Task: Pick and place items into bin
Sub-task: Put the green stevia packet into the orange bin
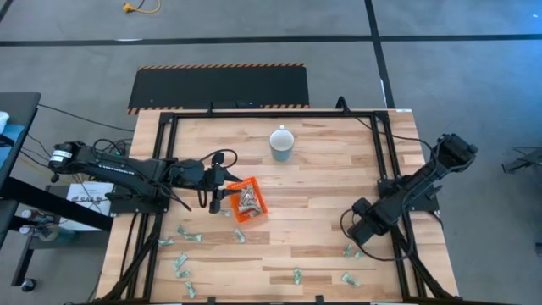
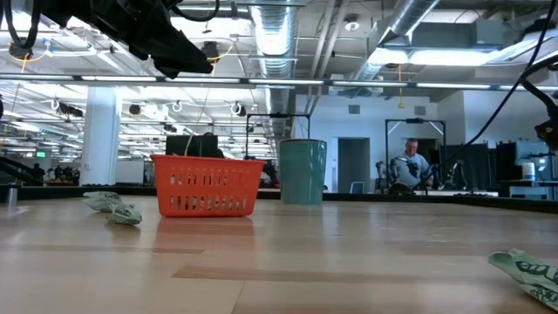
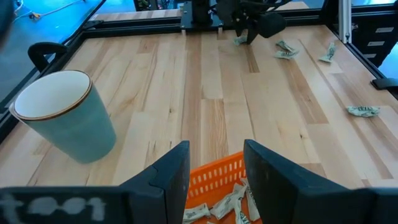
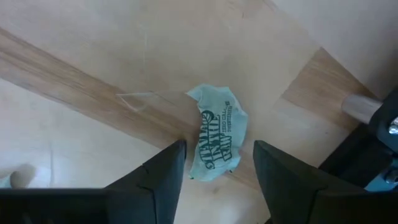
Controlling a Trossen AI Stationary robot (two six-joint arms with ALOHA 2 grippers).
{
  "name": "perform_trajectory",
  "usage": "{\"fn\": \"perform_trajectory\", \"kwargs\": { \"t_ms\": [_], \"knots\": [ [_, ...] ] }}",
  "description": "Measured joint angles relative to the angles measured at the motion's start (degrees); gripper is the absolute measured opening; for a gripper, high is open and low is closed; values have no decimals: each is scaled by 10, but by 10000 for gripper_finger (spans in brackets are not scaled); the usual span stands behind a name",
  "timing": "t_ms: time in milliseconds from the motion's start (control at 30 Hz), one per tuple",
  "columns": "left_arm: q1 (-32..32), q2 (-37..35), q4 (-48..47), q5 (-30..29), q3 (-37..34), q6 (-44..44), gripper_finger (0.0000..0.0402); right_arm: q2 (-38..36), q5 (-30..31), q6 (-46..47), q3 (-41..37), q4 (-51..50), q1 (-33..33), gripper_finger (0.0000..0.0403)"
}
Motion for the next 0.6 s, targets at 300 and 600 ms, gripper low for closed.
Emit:
{"fn": "perform_trajectory", "kwargs": {
  "t_ms": [300,600],
  "knots": [
    [0,0,-10,0,0,-9,142,-4,-4,-22,-1,19,-4,68],
    [0,0,-19,0,0,-15,142,-2,16,-78,32,3,-21,14]
  ]
}}
